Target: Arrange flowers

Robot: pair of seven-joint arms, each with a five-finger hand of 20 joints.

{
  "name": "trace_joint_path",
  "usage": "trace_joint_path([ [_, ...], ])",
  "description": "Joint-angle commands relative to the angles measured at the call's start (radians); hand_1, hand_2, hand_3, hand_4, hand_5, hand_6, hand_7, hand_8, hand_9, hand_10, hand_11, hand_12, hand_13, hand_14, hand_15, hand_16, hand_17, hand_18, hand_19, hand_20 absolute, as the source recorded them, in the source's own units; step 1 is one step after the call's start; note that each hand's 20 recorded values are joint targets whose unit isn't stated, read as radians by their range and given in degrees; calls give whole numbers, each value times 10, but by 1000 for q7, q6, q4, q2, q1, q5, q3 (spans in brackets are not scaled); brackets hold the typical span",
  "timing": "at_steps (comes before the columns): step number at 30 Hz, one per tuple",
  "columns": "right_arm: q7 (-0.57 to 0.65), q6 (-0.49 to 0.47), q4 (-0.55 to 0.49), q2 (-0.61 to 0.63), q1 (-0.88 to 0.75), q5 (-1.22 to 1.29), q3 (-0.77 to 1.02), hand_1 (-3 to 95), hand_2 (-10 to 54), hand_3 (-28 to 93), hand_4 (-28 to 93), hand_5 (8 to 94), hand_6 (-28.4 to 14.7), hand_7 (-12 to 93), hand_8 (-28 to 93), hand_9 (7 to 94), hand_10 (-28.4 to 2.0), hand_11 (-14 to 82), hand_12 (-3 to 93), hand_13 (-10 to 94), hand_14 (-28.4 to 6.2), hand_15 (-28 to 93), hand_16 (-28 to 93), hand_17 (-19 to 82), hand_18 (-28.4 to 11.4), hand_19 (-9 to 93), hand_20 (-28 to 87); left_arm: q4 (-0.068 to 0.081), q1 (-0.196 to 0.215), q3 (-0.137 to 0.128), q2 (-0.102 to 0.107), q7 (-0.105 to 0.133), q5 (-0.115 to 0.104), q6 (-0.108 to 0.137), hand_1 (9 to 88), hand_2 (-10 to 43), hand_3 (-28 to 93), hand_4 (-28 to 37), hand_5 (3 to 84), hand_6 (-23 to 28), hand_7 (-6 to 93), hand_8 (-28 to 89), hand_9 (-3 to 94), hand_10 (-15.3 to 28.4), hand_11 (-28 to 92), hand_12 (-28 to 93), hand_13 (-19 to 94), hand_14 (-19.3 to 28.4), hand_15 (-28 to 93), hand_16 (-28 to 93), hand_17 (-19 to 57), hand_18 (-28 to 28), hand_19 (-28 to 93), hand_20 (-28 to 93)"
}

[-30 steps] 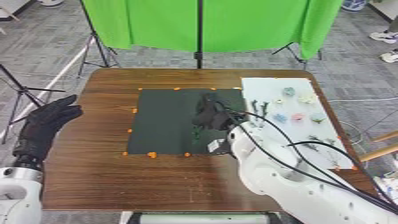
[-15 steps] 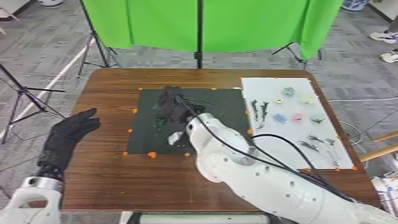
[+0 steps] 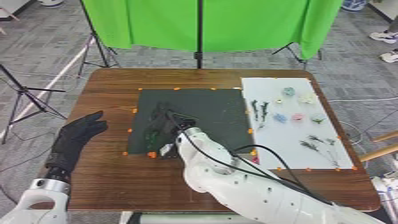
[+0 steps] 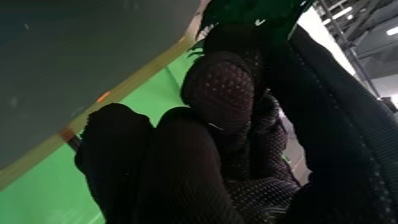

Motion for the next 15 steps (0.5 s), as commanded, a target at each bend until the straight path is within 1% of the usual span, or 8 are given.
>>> trace_joint_path([
  [1,-13,15,18,-30,-24,-26,17,558,-95,569,6,761,-46,452,209,873,-126,497,336,937,2,697,306,731,-126,932,636,8,-3,10,-12,-7,15,-21,239,181,653,-282,455,60,92,-60,445,150,179,103,373,188,164,-2,121,125,98,201],
  [2,-17,33,25,-32,-23,-17,15,557,-95,568,4,761,-45,448,207,873,-126,490,334,937,1,690,306,729,-124,932,624,9,-4,10,-12,-7,17,-22,240,166,654,-282,455,60,92,-60,444,150,178,102,373,188,163,-2,121,124,98,201],
  [5,-20,38,38,-35,-26,-33,19,558,-95,561,-5,761,-40,437,202,874,-125,472,330,937,-2,676,304,724,-121,932,596,9,-5,12,-14,-7,18,-24,240,127,654,-282,451,61,90,-60,443,150,177,103,371,188,160,-2,120,125,97,201],
  [6,-23,57,47,-37,-25,-38,15,558,-95,558,-8,761,-40,435,200,875,-125,468,329,937,-3,673,304,722,-121,932,591,11,-8,12,-14,-10,19,-29,241,118,656,-282,450,61,89,-59,442,150,177,103,371,188,160,-2,120,125,97,201],
  [8,-23,42,52,-40,-33,-55,24,558,-95,554,-17,761,-39,431,196,876,-125,456,324,937,-3,666,306,719,-121,932,582,10,-8,13,-14,-11,22,-32,241,106,657,-282,450,61,87,-58,440,150,175,103,370,188,158,-1,119,125,96,201],
  [9,-23,49,54,-40,-34,-50,21,557,-95,552,-20,761,-38,429,195,877,-125,453,322,937,-3,664,306,717,-122,932,580,8,-6,12,-15,-12,22,-32,241,101,658,-282,450,61,87,-58,439,150,174,103,370,188,157,-1,118,125,96,201],
  [15,-23,39,61,-38,-41,-65,23,552,-95,533,-39,758,-36,418,188,874,-124,442,319,937,-7,648,311,708,-122,932,564,9,-6,11,-15,-10,24,-36,244,83,657,-276,449,62,86,-57,438,150,173,105,368,189,155,1,117,125,94,200],
])
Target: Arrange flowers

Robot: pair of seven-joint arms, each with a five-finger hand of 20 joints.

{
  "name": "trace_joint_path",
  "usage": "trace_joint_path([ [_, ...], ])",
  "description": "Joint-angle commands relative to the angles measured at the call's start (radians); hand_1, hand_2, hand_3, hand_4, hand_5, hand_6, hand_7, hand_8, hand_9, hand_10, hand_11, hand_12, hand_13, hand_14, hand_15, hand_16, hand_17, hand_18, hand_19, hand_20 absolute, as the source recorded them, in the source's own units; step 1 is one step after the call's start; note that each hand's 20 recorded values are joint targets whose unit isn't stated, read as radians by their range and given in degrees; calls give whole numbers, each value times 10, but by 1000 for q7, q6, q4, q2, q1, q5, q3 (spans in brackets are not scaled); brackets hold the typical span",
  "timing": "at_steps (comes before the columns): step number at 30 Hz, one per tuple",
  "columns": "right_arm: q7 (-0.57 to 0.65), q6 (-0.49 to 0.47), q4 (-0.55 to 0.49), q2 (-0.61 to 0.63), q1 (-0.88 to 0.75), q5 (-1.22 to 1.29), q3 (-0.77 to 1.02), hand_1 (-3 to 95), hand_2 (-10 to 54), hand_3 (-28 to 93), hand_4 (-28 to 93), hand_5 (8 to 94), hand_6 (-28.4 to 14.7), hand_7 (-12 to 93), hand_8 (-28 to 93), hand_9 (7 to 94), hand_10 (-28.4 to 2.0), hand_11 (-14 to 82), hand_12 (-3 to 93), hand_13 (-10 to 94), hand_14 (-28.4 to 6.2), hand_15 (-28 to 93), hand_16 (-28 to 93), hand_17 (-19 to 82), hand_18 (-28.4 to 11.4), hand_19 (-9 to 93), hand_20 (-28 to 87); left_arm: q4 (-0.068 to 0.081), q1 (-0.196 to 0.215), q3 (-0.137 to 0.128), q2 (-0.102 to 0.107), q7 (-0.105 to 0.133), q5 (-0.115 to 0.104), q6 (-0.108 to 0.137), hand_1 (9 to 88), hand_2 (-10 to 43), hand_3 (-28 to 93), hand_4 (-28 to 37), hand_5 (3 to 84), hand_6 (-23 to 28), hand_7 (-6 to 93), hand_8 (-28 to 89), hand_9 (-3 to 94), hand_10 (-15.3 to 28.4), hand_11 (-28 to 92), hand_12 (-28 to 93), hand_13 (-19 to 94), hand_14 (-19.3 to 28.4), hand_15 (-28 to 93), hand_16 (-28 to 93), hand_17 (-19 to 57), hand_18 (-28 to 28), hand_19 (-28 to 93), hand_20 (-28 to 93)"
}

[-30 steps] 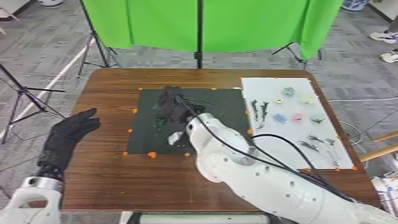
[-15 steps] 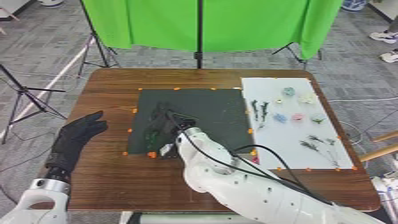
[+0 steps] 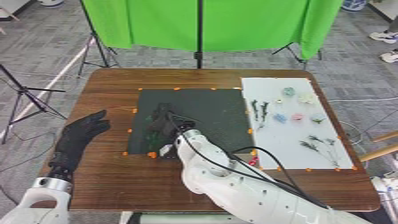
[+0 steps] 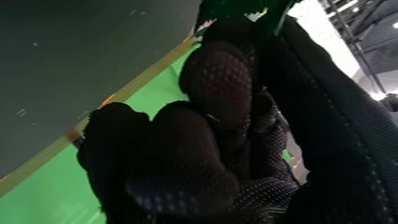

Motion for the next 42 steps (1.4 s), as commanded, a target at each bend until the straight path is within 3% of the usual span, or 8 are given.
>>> trace_joint_path([
  [1,-5,1,12,-7,-16,-27,6,550,-95,531,-40,758,-37,416,188,873,-124,441,319,937,-7,645,312,706,-121,932,562,8,4,3,-12,-7,9,-18,244,81,656,-274,449,63,85,-57,438,150,172,105,368,189,153,1,116,125,94,200],
  [11,-3,-12,14,-7,-18,-24,12,520,-95,491,-41,751,-41,399,186,862,-130,436,316,937,-13,618,327,692,-123,932,544,10,-2,6,-13,-8,11,-24,248,66,655,-260,447,63,86,-56,437,149,171,106,367,188,150,4,114,125,90,200],
  [25,-1,-16,-4,7,-20,-28,32,441,-95,573,-81,754,-43,378,167,862,-133,433,310,937,-16,608,331,688,-125,932,532,6,4,-1,-20,-13,14,-32,252,60,655,-253,445,62,85,-56,435,148,169,107,365,188,147,6,112,124,86,199],
  [29,2,17,-102,99,39,2,16,430,-95,580,-81,755,-45,373,158,860,-133,433,311,937,-17,606,331,688,-126,932,532,-16,34,-30,-21,-27,13,-26,253,59,654,-251,445,62,85,-55,435,148,169,107,365,187,146,6,111,124,87,200],
  [34,1,30,-298,290,68,10,85,404,-95,604,-89,747,-45,371,110,853,-135,428,311,937,-20,588,345,675,-131,932,533,-41,65,-65,-20,-35,11,-19,253,58,655,-250,445,61,85,-55,435,148,169,107,365,188,146,7,110,125,88,200],
  [36,-6,15,-376,365,34,1,164,397,-95,607,-88,747,-46,362,88,849,-135,420,310,937,-21,584,349,671,-133,932,535,-51,79,-78,-21,-37,12,-17,252,57,655,-250,445,61,85,-55,435,147,169,107,365,187,146,7,110,125,88,200],
  [42,19,-39,-547,560,-198,-44,505,371,-95,618,-90,751,-48,336,-74,846,-136,369,296,937,-26,562,378,660,-135,932,541,-57,81,-87,-14,-44,11,-16,254,57,652,-249,445,61,86,-55,435,147,169,107,365,188,147,7,110,125,88,200],
])
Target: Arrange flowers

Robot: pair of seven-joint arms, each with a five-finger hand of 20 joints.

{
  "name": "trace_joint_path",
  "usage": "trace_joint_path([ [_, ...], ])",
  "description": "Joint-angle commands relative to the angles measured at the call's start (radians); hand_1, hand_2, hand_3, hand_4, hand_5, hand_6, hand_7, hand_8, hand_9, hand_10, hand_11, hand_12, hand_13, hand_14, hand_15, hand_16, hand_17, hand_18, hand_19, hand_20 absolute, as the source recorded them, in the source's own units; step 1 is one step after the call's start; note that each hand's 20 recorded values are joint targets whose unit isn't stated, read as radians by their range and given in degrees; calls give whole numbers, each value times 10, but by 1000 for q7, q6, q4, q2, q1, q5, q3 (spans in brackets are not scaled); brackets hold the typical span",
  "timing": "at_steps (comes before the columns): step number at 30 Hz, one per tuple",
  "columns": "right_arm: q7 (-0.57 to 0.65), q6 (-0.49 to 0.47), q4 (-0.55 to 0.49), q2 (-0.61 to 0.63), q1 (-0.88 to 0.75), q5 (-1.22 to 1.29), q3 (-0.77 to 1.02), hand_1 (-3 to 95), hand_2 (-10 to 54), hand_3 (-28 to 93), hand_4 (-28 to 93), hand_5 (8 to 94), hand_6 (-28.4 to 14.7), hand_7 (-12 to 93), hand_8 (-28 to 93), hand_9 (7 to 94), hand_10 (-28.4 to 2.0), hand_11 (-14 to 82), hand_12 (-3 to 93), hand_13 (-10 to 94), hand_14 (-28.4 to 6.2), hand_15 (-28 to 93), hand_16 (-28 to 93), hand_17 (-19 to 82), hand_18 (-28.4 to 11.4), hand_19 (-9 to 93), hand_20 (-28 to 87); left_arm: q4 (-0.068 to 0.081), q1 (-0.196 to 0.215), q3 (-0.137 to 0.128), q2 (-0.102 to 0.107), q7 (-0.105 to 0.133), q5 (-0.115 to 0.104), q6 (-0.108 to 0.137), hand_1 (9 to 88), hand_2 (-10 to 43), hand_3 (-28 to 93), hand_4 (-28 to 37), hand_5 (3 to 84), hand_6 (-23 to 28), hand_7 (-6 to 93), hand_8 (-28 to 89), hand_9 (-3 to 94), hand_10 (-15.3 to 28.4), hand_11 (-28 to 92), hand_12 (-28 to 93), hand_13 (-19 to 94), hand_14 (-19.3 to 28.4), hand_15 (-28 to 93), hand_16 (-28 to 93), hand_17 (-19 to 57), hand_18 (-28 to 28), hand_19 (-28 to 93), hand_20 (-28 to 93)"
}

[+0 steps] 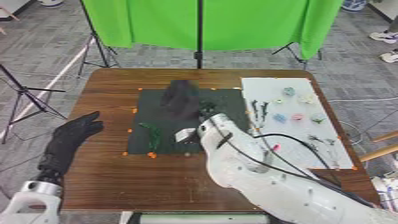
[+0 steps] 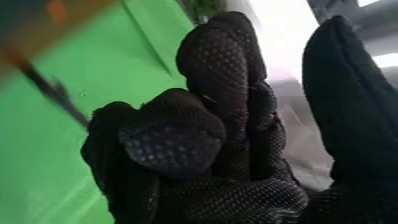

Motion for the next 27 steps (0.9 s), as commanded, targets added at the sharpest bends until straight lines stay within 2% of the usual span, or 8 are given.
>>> trace_joint_path([
  [1,28,-34,-197,331,-267,-76,459,367,-95,616,-90,751,-49,330,-78,846,-137,360,293,937,-26,560,380,659,-135,932,542,-11,25,-15,-1,-17,2,4,254,57,653,-249,445,61,86,-55,435,147,169,107,365,188,147,7,110,125,88,200],
  [6,102,-91,-166,351,-504,-142,722,351,-95,613,-91,751,-49,308,-80,844,-139,336,289,933,-28,557,386,653,-137,932,548,-12,28,-18,-2,-24,3,-1,254,55,654,-248,445,62,85,-55,435,147,169,107,365,188,146,6,110,125,88,200],
  [11,186,-83,-110,304,-684,-246,881,350,-95,609,-95,752,-50,298,-77,844,-140,329,288,931,-28,557,386,650,-140,932,553,-13,29,-18,-6,-27,3,-4,256,57,651,-249,445,62,85,-55,436,147,169,107,365,189,147,7,110,125,89,200],
  [16,231,-124,-51,290,-766,-326,908,351,-95,608,-96,752,-50,295,-74,844,-140,327,288,931,-28,558,386,650,-140,932,555,-17,32,-21,-7,-26,4,-6,256,56,652,-247,445,62,84,-55,435,148,168,106,365,187,147,6,110,125,89,200],
  [19,255,-169,-26,276,-790,-334,920,357,-95,614,-97,752,-49,295,-74,845,-140,327,288,931,-28,558,386,649,-142,932,558,-13,25,-17,-6,-28,4,-10,256,56,653,-247,446,62,83,-55,435,148,167,106,365,187,147,6,110,125,89,200],
  [27,262,-204,-51,246,-875,-324,957,361,-95,618,-109,750,-48,286,-74,842,-138,324,288,928,-28,561,387,646,-142,932,562,-15,29,-19,-6,-31,4,-16,258,54,653,-244,445,62,84,-55,435,147,168,107,365,188,147,6,110,125,89,200],
])
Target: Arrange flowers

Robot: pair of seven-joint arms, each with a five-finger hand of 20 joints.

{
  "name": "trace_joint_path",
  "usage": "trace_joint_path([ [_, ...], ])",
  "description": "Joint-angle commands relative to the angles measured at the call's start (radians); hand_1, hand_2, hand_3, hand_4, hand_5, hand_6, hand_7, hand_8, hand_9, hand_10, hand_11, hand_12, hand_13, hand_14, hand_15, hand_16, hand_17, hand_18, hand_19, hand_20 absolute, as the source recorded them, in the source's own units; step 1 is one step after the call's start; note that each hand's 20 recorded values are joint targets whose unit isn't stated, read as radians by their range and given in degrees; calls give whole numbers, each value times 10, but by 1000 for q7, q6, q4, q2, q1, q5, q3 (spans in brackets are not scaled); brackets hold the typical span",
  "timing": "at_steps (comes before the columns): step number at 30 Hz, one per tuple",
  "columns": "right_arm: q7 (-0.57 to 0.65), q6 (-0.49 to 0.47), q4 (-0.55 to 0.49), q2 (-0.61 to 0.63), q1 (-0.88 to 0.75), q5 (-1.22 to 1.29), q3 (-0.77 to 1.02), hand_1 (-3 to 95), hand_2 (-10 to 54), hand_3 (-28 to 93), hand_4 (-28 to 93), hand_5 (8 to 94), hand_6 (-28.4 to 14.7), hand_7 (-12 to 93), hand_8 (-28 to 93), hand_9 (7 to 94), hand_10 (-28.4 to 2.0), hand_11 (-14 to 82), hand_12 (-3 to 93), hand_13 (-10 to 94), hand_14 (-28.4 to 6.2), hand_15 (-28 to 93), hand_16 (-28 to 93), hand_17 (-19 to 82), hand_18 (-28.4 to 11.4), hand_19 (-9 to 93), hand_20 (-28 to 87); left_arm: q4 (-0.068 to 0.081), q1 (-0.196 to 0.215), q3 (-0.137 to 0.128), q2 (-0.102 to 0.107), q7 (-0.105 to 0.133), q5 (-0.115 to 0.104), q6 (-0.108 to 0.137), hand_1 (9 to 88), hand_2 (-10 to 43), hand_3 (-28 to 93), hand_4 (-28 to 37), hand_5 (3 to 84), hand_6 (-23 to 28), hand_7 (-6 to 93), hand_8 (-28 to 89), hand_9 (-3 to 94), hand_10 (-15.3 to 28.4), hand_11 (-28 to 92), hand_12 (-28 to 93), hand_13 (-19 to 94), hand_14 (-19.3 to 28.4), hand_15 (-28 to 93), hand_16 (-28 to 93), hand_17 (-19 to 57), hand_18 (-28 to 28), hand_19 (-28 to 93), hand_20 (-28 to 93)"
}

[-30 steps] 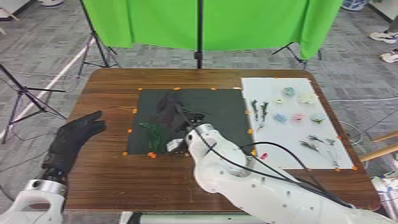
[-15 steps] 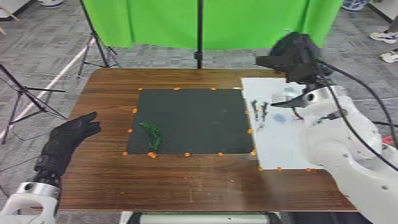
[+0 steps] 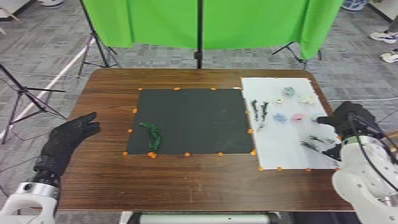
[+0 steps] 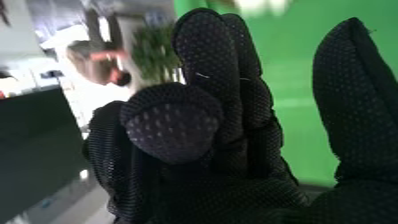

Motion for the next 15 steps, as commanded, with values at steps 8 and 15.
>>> trace_joint_path([
  [8,8,-19,-42,-62,-158,-23,40,359,-95,619,-112,749,-47,285,-73,841,-137,322,288,925,-28,564,388,644,-142,932,565,-5,18,-2,-10,-15,7,-14,260,53,652,-243,445,62,84,-55,435,148,169,107,365,187,146,6,110,125,89,200],
  [15,19,19,-17,-74,-163,-63,-2,479,-95,550,-119,746,-45,275,133,846,-133,328,286,923,-25,567,383,644,-141,932,563,-7,21,-2,-13,-19,11,-15,260,53,651,-243,445,62,85,-55,435,147,168,107,365,187,145,6,110,125,89,200],
])
